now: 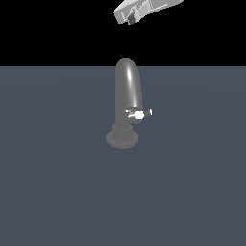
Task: Turn on the faucet by rotating a designated handle.
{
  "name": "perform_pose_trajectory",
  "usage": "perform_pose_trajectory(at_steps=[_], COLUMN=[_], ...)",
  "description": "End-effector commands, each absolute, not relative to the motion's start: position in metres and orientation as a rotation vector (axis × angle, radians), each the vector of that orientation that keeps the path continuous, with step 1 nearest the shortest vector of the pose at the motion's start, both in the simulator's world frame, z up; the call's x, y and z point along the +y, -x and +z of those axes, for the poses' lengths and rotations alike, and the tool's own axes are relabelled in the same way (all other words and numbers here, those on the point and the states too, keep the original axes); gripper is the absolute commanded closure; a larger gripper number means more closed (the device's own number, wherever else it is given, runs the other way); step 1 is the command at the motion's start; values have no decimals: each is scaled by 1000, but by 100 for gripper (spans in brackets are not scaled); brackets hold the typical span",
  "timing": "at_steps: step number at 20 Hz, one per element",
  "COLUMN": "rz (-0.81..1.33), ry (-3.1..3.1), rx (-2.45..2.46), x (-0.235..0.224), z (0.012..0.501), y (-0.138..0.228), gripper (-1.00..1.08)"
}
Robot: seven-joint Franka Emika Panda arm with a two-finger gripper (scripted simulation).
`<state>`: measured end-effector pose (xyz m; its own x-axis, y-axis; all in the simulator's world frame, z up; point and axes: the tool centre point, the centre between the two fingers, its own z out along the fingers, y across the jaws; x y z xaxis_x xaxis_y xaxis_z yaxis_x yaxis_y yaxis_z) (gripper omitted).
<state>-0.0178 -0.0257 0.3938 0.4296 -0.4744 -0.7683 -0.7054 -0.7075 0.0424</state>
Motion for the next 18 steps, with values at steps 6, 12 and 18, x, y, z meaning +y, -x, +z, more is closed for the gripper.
perform_pose_trajectory(at_steps=[6,12,18], rz=[1314,1438,1542], ry=[2206,2030,1857], rx=[1139,1230,1308], x=[-38,-49,-59], z=[359,327,296], y=[-8,-25,-36], gripper=[108,108,108])
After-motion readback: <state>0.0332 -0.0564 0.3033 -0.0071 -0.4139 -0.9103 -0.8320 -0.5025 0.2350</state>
